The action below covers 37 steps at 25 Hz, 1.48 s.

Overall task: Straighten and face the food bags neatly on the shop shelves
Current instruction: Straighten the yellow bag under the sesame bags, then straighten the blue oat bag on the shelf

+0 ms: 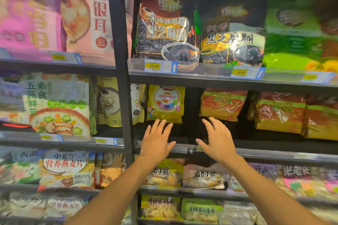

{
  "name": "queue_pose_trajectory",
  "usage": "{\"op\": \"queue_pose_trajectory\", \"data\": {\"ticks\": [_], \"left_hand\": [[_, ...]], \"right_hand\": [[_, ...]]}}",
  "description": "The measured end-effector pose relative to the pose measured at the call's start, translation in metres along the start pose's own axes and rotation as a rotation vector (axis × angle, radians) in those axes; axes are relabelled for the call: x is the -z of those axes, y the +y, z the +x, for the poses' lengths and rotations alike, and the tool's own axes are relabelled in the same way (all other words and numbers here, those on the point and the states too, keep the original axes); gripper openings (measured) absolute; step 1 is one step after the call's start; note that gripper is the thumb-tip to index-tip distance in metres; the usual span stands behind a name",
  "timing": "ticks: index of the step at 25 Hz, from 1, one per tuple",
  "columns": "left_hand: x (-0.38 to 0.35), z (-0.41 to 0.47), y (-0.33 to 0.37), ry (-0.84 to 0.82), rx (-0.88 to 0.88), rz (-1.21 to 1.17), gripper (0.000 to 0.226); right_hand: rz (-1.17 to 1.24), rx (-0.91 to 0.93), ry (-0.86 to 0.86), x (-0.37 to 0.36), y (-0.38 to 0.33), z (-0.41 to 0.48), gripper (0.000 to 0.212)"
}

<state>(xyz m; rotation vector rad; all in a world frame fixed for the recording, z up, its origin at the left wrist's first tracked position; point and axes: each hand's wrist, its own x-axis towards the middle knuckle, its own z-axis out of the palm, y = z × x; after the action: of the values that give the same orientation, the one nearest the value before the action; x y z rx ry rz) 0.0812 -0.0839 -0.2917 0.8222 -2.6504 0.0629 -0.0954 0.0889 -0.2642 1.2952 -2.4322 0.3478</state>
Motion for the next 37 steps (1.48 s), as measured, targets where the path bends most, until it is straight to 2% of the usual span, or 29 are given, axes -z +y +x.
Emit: {"op": "queue_pose_trajectory", "data": {"ticks": [5,13,24,31,37], "left_hand": [[0.030,-0.076,-0.001,0.057,0.017,0.064,0.075],[0.068,-0.202,-0.063,0.115,0.229,0.163,0.074],[0.123,-0.344,-0.209,0.126,0.557,0.268,0.075],[0.174,-0.421,-0.334,0.155,0.631,0.320,0.076],[0.209,-0.462,-0.432,0.158,0.607,0.297,0.075]], "right_hand": [[0.039,0.072,0.032,0.024,-0.020,-0.053,0.087],[0.154,0.249,0.030,0.037,-0.114,-0.100,0.087],[0.286,0.523,0.025,0.047,-0.316,-0.108,0.080],[0.389,0.584,-0.006,0.044,-0.465,-0.114,0.081],[0.426,0.576,-0.012,0.036,-0.571,-0.115,0.079]]}}
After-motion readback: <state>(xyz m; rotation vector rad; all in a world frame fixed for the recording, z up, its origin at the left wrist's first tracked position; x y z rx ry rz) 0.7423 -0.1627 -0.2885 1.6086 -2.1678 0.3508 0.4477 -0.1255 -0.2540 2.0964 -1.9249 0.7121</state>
